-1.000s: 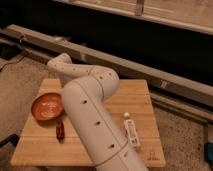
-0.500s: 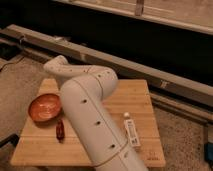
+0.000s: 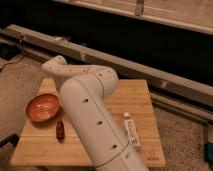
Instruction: Push the ceramic bowl across the table
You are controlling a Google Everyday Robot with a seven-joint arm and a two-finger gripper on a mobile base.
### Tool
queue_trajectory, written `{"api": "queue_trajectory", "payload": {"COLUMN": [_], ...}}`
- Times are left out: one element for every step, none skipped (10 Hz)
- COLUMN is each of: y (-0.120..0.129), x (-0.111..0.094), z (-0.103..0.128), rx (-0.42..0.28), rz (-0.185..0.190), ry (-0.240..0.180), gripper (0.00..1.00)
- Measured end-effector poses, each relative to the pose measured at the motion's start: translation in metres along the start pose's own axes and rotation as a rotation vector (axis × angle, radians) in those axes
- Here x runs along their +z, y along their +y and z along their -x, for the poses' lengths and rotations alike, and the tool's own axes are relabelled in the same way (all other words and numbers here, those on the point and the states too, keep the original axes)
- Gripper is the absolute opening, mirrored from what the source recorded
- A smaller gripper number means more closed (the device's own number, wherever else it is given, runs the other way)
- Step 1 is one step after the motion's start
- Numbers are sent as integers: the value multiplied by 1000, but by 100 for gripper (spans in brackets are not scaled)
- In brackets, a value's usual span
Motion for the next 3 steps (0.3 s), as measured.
{"api": "queue_trajectory", "payload": {"y": [1,1,-1], "x": [-3,-3,-4], "z": [2,2,1], "rx": [2,5,7], "rz": [26,42,44], "ry": [-12,-14,-16], "gripper": [80,80,80]}}
